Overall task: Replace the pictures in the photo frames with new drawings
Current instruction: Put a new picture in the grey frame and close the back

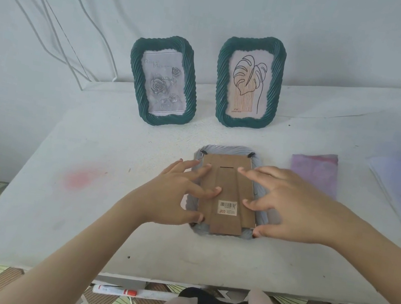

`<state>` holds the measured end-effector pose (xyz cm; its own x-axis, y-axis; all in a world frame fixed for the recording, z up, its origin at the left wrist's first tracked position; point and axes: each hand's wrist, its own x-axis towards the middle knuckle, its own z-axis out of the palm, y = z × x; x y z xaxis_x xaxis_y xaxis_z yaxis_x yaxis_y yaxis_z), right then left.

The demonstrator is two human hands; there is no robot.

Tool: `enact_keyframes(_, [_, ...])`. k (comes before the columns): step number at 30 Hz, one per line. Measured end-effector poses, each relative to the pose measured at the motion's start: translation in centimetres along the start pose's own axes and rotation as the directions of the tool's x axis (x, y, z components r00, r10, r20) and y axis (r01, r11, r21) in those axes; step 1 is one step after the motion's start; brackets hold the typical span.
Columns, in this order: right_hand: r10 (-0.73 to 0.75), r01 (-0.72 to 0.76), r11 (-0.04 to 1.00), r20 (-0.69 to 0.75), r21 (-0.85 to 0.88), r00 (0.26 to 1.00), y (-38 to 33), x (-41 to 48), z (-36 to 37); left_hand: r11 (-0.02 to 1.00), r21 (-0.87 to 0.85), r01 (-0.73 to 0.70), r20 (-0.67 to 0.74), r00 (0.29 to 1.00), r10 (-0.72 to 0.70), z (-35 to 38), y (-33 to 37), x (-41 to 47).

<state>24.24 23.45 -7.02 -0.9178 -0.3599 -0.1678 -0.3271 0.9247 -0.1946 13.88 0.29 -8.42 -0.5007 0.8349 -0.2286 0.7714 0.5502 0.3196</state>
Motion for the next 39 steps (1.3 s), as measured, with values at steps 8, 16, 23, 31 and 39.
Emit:
enact_keyframes(8, [-0.229,0.2,0.956,-0.119,-0.217,0.966,0.4,0.7,0.3,0.996,-0.09,0.014,0.006,1.0,-0.014,0.2,-0.3,0.1])
enact_keyframes(16, [-0.367,0.33,0.909,-0.115,-0.256,0.923,0.4,1.0,0.8,0.994,-0.108,0.004,-0.007,1.0,-0.005,0.4,-0.3,0.2])
enact_keyframes(23, [-0.169,0.186,0.983,-0.418,-0.001,0.893,0.0,-0.6,4.4,0.985,-0.173,0.011,-0.017,1.0,-0.014,0.6,-0.3,0.1])
enact_keyframes(31, [0.406,-0.127,0.838,-0.449,0.531,0.796,-2.4,-1.1,6.8,0.948,-0.318,0.031,-0.024,0.999,-0.041,1.0,-0.1,0.0])
enact_keyframes(39, [0.716,0.207,0.123,-0.231,0.971,0.659,-3.1,-0.5,4.0,0.914,-0.396,0.089,-0.283,0.935,-0.214,0.9,1.7,0.1])
